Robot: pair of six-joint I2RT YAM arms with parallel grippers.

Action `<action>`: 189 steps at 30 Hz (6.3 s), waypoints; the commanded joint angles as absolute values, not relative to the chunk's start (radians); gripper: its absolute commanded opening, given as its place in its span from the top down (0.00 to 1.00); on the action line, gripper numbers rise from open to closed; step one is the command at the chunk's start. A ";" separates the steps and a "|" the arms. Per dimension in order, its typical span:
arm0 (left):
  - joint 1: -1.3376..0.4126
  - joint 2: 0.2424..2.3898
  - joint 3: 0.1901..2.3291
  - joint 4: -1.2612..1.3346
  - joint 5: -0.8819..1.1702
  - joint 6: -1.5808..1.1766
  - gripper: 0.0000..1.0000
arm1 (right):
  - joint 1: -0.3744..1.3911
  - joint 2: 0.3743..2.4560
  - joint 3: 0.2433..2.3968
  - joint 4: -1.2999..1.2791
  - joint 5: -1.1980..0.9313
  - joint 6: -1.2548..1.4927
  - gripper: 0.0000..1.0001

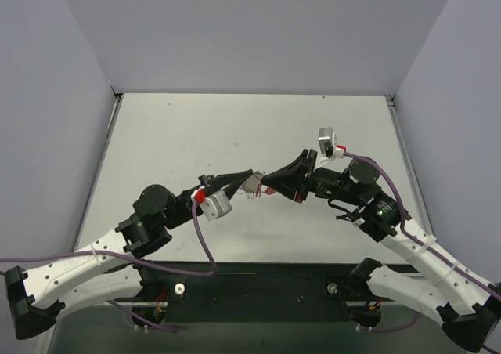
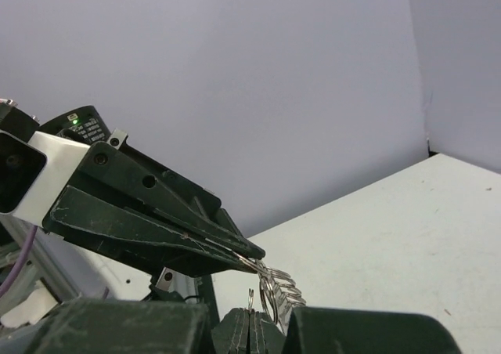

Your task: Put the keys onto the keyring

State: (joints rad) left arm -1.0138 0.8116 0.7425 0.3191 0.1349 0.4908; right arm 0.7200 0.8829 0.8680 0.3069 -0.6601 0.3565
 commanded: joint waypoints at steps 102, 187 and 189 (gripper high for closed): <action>-1.017 0.838 0.980 -0.130 0.315 0.365 1.00 | 0.741 0.890 1.045 -0.025 -0.830 -0.069 1.00; -1.017 0.859 0.977 -0.071 0.359 0.374 1.00 | 0.752 0.946 1.055 -0.054 -0.815 -0.084 1.00; -1.019 0.862 0.980 -0.078 0.341 0.371 1.00 | 0.753 0.939 1.057 -0.052 -0.822 -0.083 1.00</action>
State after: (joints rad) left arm -1.0115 0.8627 0.9501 -0.1661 0.3141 0.3779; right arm 0.7414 0.9535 1.0397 -0.1017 -0.8162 -0.0765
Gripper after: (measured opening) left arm 0.094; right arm 0.026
